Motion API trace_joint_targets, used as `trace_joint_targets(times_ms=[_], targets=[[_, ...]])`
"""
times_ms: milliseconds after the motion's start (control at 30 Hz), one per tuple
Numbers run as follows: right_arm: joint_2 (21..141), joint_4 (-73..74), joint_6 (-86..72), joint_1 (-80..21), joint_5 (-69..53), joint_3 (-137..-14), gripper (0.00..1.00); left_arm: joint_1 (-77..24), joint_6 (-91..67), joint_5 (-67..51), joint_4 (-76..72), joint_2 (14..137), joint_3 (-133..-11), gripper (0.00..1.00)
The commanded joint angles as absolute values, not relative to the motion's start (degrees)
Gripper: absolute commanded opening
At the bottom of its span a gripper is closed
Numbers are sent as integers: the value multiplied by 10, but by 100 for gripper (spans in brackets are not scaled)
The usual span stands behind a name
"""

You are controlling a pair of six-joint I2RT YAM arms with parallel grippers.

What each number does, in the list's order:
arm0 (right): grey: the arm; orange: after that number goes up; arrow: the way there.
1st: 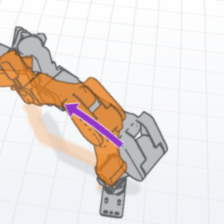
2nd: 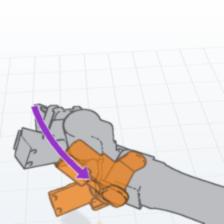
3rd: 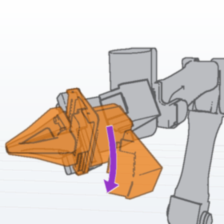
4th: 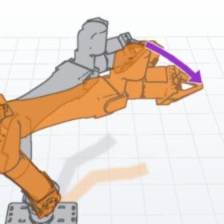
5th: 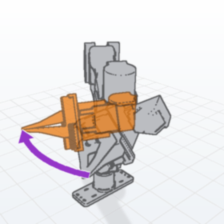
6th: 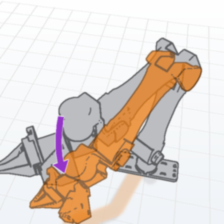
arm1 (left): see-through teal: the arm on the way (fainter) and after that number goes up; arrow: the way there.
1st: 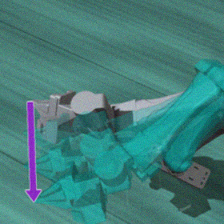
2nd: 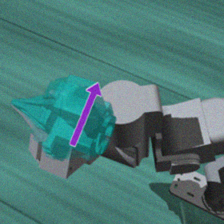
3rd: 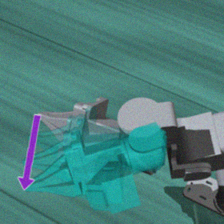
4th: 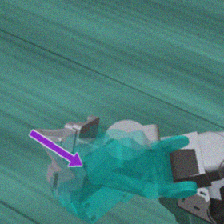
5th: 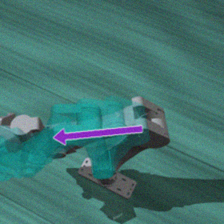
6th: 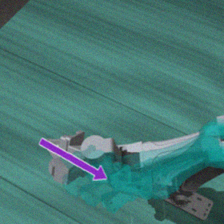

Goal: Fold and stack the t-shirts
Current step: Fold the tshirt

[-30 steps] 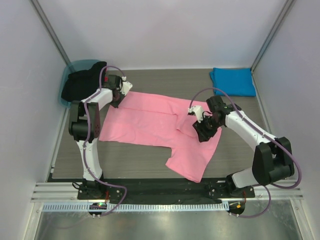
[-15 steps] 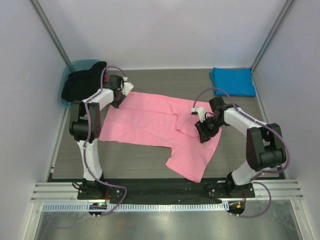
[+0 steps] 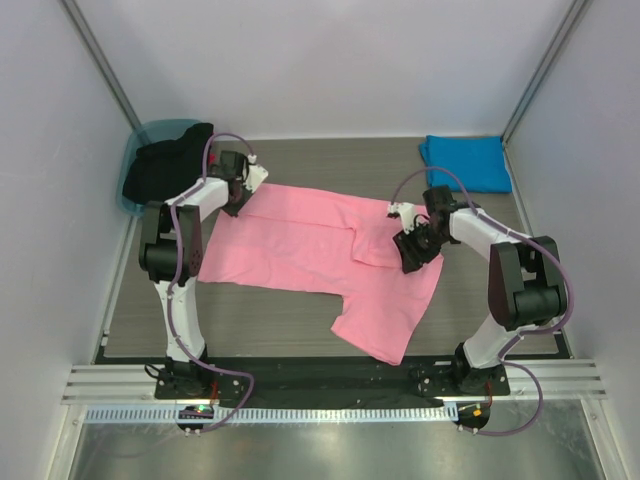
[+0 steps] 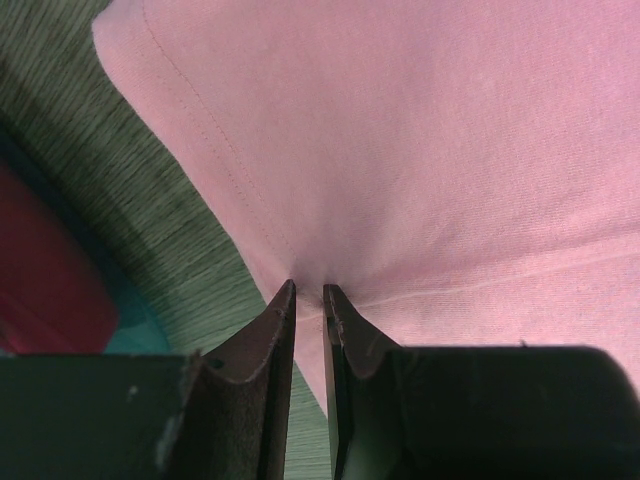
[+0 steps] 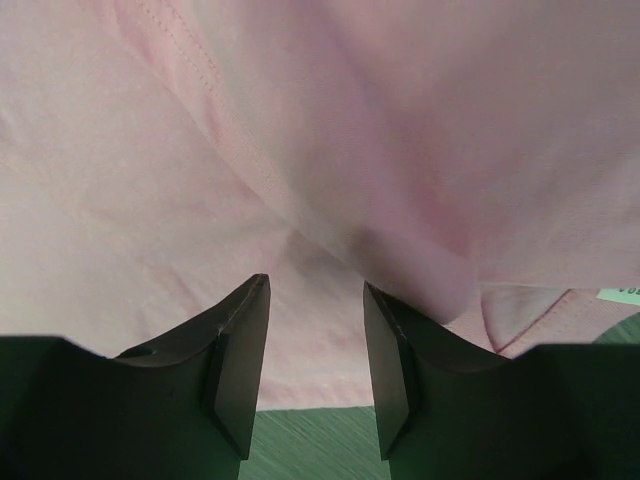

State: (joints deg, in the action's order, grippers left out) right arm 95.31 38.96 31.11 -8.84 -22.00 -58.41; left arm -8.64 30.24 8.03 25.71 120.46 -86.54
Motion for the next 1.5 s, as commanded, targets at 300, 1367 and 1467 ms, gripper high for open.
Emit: trace_joint_targets(times_ms=[300, 1367, 1467], targets=[[954, 325, 281, -88, -183, -591, 44, -99, 294, 70, 272, 1218, -874, 18], [956, 286, 269, -89, -140, -587, 7, -104, 298, 78, 268, 1208, -859, 17], [934, 303, 270, -89, -139, -596, 1, -105, 296, 77, 268, 1210, -862, 18]])
